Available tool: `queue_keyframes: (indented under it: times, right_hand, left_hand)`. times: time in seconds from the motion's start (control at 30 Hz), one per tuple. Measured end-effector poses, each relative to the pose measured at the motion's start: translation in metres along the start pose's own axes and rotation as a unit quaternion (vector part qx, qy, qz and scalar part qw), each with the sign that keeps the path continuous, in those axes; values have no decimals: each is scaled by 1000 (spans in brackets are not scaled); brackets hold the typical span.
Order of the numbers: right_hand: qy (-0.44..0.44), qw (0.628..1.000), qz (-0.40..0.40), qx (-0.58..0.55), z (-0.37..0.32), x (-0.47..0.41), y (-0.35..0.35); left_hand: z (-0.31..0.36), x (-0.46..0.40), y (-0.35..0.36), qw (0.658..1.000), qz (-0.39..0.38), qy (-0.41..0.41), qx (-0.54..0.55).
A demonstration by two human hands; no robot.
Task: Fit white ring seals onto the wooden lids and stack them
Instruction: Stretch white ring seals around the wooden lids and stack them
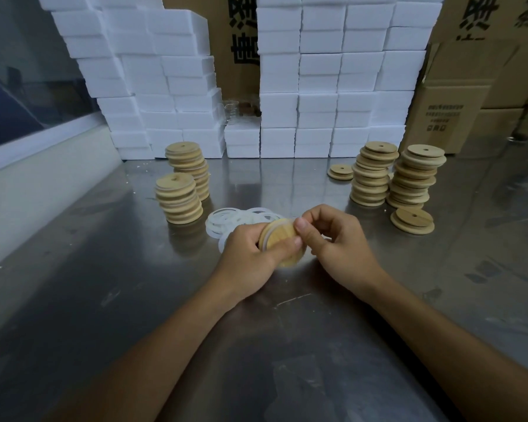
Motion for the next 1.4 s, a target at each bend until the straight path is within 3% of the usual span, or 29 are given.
queue_keyframes:
  times: [0.23, 0.4, 0.6, 0.93, 1.4]
  right_hand:
    - [38, 997, -44, -40, 6, 0, 5]
    - [42, 996, -21, -73, 8, -1, 3]
    - [13, 999, 3, -51, 0, 2, 5]
    - [85, 992, -1, -91, 6, 2, 5]
    - [101, 990, -5, -99, 10, 3, 4]
  left_hand:
    - [-5, -2, -8, 993, 71, -50, 83]
    - [-6, -2, -7, 996, 54, -41, 58]
    - [-5, 1, 1, 999, -29, -30, 23]
    - [-4, 0, -6, 993, 41, -73, 86]
    - [-4, 1, -5, 997, 15, -53, 62]
Point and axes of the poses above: each hand's wrist, its own x-axis away from the middle knuckle, its own y-axis out of the palm, z = x × y, the point moved 5 cm from there along -x, towards the middle knuckle, and after that the axes turned 3 degrees about x, right-handed, at the moved point
